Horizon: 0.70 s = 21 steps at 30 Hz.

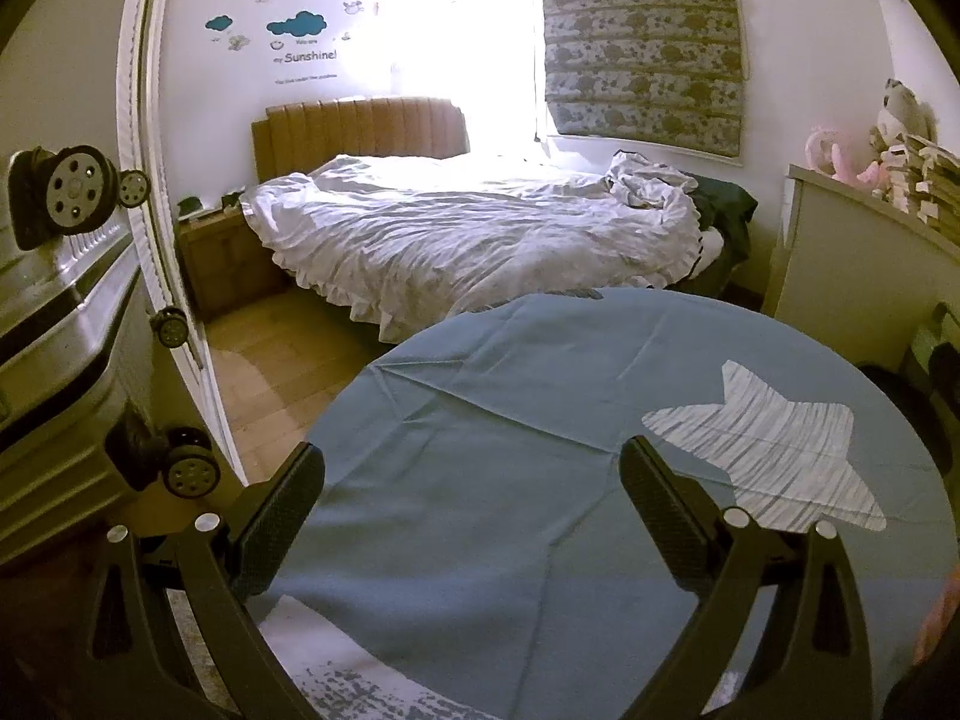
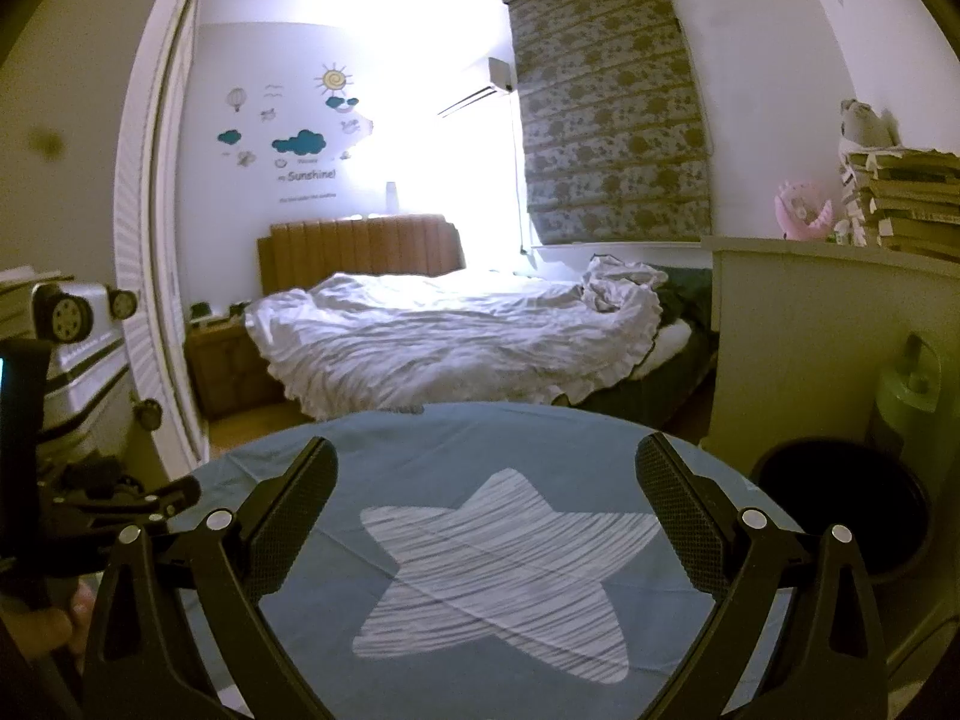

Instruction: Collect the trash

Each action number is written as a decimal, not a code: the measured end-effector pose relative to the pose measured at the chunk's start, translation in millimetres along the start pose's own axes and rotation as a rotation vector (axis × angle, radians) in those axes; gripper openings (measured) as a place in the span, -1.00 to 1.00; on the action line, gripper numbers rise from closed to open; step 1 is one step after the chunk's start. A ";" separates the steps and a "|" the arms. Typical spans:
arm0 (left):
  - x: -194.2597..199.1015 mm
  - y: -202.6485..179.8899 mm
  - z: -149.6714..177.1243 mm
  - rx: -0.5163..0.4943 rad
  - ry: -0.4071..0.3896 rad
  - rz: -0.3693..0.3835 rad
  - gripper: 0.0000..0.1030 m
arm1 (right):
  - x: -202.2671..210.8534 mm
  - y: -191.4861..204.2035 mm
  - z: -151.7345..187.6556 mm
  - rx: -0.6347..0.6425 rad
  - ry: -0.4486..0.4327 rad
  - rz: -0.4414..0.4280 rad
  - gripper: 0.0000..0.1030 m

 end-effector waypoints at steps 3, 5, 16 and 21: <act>-0.5 0.9 -0.1 0.000 0.002 0.001 0.90 | 0.1 0.2 0.0 0.000 -0.001 0.000 0.90; -0.5 0.8 -0.4 0.000 0.000 0.001 0.90 | -0.1 0.2 -0.4 0.001 -0.001 0.000 0.90; 0.3 1.9 -1.7 0.010 -0.004 0.008 0.90 | -0.2 0.5 0.2 0.004 -0.001 0.000 0.90; 5.2 0.3 -1.6 0.020 -0.013 0.009 0.90 | -0.5 0.6 0.2 0.004 -0.001 -0.001 0.90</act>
Point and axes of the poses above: each gripper's, at about its wrist camera, not at the fingertips, and x roughly against the way its jaws point, y to its left, z to its underside, the point moved 5 cm from there along -x, roughly the way its jaws point, and after that the axes turned 7 degrees about -x, right-handed, at the moved point
